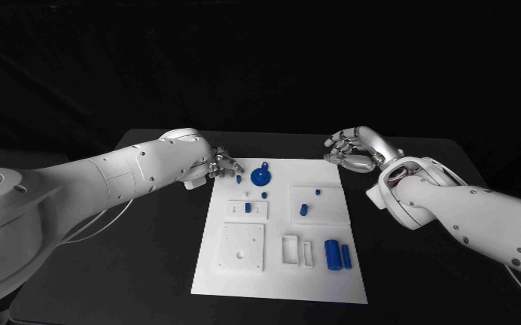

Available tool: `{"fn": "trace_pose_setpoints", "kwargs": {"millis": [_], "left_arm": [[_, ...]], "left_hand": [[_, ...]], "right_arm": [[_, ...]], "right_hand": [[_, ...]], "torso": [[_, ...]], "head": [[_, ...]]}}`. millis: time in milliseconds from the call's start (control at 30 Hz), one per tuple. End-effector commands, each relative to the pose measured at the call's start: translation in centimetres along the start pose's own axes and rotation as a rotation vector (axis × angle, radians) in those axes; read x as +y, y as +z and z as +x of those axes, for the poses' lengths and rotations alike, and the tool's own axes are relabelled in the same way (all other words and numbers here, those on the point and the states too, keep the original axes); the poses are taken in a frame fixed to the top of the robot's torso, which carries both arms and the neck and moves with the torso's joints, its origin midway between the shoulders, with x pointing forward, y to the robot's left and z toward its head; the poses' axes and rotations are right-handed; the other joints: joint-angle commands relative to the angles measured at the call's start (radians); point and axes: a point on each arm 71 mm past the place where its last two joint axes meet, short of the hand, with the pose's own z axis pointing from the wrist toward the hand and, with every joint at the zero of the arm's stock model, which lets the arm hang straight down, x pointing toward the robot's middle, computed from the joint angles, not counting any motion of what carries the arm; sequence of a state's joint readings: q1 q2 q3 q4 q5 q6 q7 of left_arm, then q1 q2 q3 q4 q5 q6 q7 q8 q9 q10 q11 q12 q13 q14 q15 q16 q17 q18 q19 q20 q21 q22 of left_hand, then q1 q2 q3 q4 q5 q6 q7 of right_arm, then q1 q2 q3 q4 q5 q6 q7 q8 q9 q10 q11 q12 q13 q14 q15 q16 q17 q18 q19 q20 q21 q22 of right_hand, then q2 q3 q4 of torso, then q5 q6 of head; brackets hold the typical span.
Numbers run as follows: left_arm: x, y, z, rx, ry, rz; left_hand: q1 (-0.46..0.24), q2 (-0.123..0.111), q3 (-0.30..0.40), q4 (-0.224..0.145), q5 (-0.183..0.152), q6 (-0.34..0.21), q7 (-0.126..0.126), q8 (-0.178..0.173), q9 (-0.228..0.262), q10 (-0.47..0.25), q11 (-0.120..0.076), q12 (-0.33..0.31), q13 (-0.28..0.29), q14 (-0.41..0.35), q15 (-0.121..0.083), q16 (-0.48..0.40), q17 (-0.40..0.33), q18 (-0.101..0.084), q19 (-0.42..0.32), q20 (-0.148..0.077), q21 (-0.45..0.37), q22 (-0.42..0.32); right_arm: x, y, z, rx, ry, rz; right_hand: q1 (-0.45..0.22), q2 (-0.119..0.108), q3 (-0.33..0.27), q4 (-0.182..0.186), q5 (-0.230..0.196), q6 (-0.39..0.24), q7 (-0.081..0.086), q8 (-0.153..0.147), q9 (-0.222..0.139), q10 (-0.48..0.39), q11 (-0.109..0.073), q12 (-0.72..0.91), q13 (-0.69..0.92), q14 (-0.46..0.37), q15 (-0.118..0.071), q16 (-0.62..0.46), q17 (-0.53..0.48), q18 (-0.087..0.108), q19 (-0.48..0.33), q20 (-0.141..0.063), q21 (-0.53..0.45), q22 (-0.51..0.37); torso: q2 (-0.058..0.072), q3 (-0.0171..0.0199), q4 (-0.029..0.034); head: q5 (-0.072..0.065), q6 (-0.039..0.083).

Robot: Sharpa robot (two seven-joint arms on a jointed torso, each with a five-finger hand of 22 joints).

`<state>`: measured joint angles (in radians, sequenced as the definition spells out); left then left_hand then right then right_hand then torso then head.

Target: Assemble the parts on the task board

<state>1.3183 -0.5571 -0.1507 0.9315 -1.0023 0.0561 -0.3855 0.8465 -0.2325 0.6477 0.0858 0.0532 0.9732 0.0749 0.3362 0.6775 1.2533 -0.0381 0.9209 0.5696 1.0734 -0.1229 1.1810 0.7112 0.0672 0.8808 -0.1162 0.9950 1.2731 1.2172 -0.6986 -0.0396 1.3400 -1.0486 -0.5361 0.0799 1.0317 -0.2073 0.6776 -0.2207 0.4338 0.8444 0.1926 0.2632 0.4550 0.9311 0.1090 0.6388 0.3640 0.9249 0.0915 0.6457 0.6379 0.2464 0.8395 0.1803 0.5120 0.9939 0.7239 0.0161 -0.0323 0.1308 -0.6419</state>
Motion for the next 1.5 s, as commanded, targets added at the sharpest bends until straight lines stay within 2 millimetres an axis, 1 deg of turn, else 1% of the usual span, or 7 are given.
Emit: {"fn": "trace_pose_setpoints", "kwargs": {"millis": [33, 133, 467, 767, 867, 1167, 1500], "left_arm": [[-0.26, 0.12, 0.54, 0.035, -0.002, 0.021], [-0.23, 0.19, 0.68, 0.039, -0.003, 0.020], [-0.23, 0.25, 0.83, 0.050, -0.003, 0.023], [-0.11, 0.36, 0.95, 0.054, -0.009, 0.020], [-0.09, 0.36, 1.00, 0.061, -0.011, 0.023], [-0.14, 0.37, 1.17, 0.072, -0.010, 0.025], [-0.05, 0.41, 1.14, 0.077, -0.033, 0.026]], "left_hand": [[0.003, 0.008, -0.008, -0.003, -0.004, 0.001, 0.002, -0.006, 0.002, -0.004, 0.003, -0.002, 0.001, -0.007, 0.002, 0.004, -0.001, -0.014, -0.009, -0.097, -0.007, 0.002], [0.004, 0.013, -0.012, -0.006, -0.004, 0.000, 0.002, -0.008, 0.002, -0.005, 0.003, -0.002, 0.001, -0.009, 0.003, 0.005, -0.001, -0.014, -0.011, -0.096, -0.007, 0.002], [0.005, 0.023, -0.018, -0.009, -0.004, -0.001, 0.002, -0.009, 0.004, -0.007, 0.004, -0.002, 0.001, -0.011, 0.003, 0.006, -0.002, -0.014, -0.013, -0.096, -0.008, 0.003], [0.031, 0.064, -0.031, -0.047, -0.004, 0.002, 0.002, -0.011, 0.008, -0.009, 0.004, -0.002, 0.001, -0.015, 0.004, 0.008, -0.005, -0.014, -0.019, -0.095, -0.009, 0.007], [0.032, 0.068, -0.035, -0.054, -0.004, 0.004, 0.002, -0.012, 0.009, -0.009, 0.004, -0.003, 0.000, -0.016, 0.005, 0.009, -0.006, -0.015, -0.019, -0.095, -0.010, 0.008], [0.042, 0.085, -0.041, -0.077, -0.004, 0.009, 0.001, -0.013, 0.011, -0.007, 0.003, -0.004, -0.001, -0.017, 0.007, 0.010, -0.009, -0.015, -0.022, -0.093, -0.011, 0.009], [0.069, 0.124, -0.034, -0.121, -0.004, 0.014, 0.003, -0.018, 0.012, -0.006, 0.005, -0.014, -0.008, -0.021, 0.010, 0.007, -0.016, -0.015, -0.024, -0.091, -0.016, 0.011]], "right_arm": [[0.20, 0.03, 0.12, 0.007, 0.002, -0.014], [0.18, 0.03, 0.11, 0.007, 0.002, -0.014], [0.20, 0.04, 0.12, 0.008, 0.002, -0.014], [0.18, 0.07, 0.15, 0.010, 0.003, -0.013], [0.15, 0.07, 0.14, 0.011, 0.002, -0.012], [0.21, 0.08, 0.18, 0.011, 0.003, -0.013], [0.22, 0.09, 0.19, 0.012, 0.003, -0.013]], "right_hand": [[-0.003, 0.005, -0.003, -0.001, 0.004, 0.004, 0.001, 0.005, -0.002, -0.008, -0.002, 0.005, -0.001, -0.008, 0.000, 0.006, -0.001, 0.015, -0.007, -0.001, -0.004, 0.001], [-0.003, 0.005, -0.003, -0.001, 0.005, 0.004, 0.001, 0.005, -0.002, -0.008, -0.002, 0.006, -0.002, -0.008, 0.000, 0.006, -0.001, 0.015, -0.007, -0.001, -0.004, 0.001], [-0.003, 0.006, -0.004, -0.002, 0.005, 0.004, 0.001, 0.005, -0.002, -0.008, -0.002, 0.006, -0.003, -0.009, 0.000, 0.006, -0.002, 0.015, -0.007, -0.001, -0.004, 0.002], [-0.003, 0.006, -0.004, -0.002, 0.006, 0.004, 0.001, 0.005, -0.003, -0.009, -0.002, 0.007, -0.004, -0.009, 0.000, 0.007, -0.003, 0.015, -0.007, -0.001, -0.004, 0.002], [-0.003, 0.006, -0.004, -0.002, 0.006, 0.004, 0.001, 0.005, -0.003, -0.009, -0.002, 0.007, -0.004, -0.009, 0.000, 0.007, -0.003, 0.015, -0.007, -0.001, -0.004, 0.002], [-0.004, 0.007, -0.004, -0.002, 0.007, 0.004, 0.001, 0.006, -0.004, -0.009, -0.002, 0.008, -0.005, -0.009, 0.000, 0.007, -0.003, 0.015, -0.007, -0.001, -0.004, 0.002], [-0.004, 0.007, -0.004, -0.002, 0.007, 0.004, 0.002, 0.006, -0.004, -0.009, -0.002, 0.009, -0.006, -0.010, 0.000, 0.008, -0.004, 0.015, -0.008, -0.001, -0.004, 0.003]], "torso": [[0.000, -0.0005, 0.0001], [0.001, -0.0006, -0.0010], [0.000, -0.0002, 0.0009], [0.000, 0.0004, -0.0001], [0.000, 0.0005, -0.0007], [0.000, 0.0004, 0.0006], [0.000, 0.0003, 0.0000]], "head": [[-0.001, 0.000], [-0.001, -0.001], [-0.003, -0.004], [-0.002, -0.003], [-0.002, -0.006], [-0.003, -0.006], [-0.003, -0.007]]}}
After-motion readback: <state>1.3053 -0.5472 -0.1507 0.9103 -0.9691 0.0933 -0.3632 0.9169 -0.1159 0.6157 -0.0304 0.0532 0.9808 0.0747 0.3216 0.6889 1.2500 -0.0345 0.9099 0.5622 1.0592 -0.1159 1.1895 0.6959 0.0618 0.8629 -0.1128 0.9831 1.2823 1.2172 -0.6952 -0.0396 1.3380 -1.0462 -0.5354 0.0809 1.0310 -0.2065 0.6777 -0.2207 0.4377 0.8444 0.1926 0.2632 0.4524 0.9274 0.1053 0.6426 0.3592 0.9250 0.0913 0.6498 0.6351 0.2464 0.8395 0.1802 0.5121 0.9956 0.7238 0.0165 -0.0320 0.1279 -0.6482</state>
